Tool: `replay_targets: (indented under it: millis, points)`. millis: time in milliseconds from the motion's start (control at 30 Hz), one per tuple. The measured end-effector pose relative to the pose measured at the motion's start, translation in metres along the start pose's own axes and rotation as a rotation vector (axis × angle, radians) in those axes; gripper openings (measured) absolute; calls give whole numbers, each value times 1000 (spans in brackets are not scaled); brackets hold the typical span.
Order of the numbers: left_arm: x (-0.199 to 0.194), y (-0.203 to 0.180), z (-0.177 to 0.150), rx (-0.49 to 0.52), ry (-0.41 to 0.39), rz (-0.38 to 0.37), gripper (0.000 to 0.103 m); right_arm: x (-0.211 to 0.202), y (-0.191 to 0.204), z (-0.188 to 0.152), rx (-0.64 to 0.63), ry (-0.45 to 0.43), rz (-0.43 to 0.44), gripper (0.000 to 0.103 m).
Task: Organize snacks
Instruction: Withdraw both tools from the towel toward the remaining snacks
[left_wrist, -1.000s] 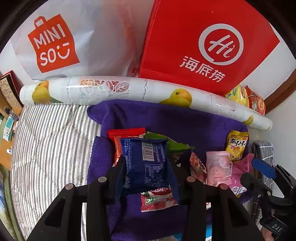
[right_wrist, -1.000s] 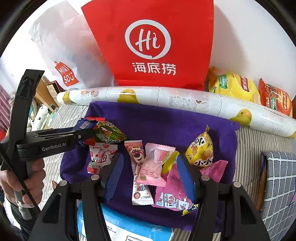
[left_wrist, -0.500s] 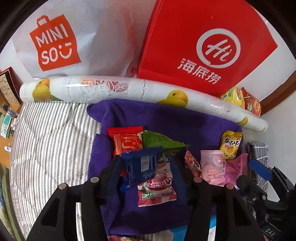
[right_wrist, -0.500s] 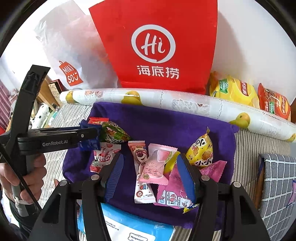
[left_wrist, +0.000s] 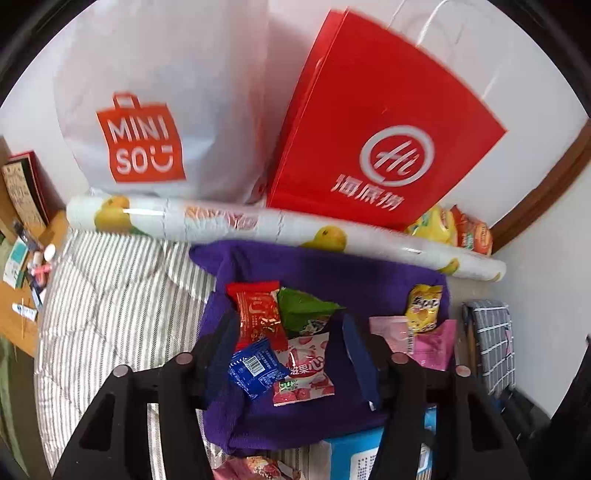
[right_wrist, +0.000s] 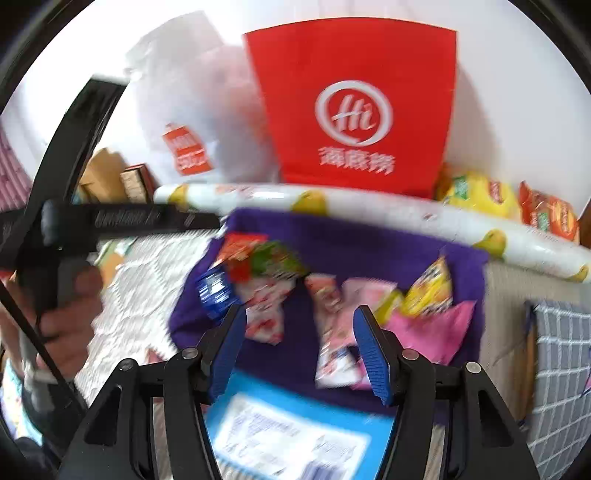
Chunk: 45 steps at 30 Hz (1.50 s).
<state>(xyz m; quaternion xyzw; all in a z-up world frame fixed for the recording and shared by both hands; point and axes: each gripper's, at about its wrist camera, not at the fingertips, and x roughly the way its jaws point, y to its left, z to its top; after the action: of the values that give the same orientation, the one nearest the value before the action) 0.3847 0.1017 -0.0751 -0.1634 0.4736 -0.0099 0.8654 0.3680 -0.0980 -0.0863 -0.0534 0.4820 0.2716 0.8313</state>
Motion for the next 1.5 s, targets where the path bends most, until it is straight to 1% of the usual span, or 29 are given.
replay_targets:
  millis: [100,133,200,267,333,400,500,567,633,700,800,900,967,1233,1500]
  points:
    - [-22,1,-1,24,-33,-16,59,-12,24,-12,-32,-3,18,60]
    - [-30,3,-3,21,-53,-19,65,-17,33,-18,-43,-6,23,60]
    - [-44,11,-11,27,-82,2,69,-22,42,-26,-40,-16,34,60]
    - [-53,20,-20,36,-86,29,69,-20,52,-36,-37,0,53,60]
    - [-60,36,-32,25,-88,52,69,-13,65,-44,-30,21,70,60]
    - [-64,51,-45,23,-84,72,69,-4,80,-53,-46,45,75,60]
    - [-68,79,-64,10,-77,91,69,13,106,-66,-120,70,53,61]
    - [-69,97,-76,-11,-69,102,69,22,119,-72,-164,83,23,65]
    - [-71,115,-88,-32,-63,101,69,29,131,-76,-198,82,-8,72]
    - [-71,126,-96,-55,-62,97,69,36,141,-78,-213,86,-35,74]
    - [-73,133,-108,-52,-61,83,69,50,154,-79,-241,101,-84,78]
    - [-74,140,-115,-48,-63,68,69,65,158,-79,-258,121,-153,78]
    - [-75,145,-119,-44,-67,64,69,73,160,-79,-262,127,-179,78]
    - [-82,174,-123,-98,-87,72,69,94,156,-80,-206,179,-199,78]
    - [-84,179,-128,-102,-94,52,69,106,155,-81,-158,204,-212,81]
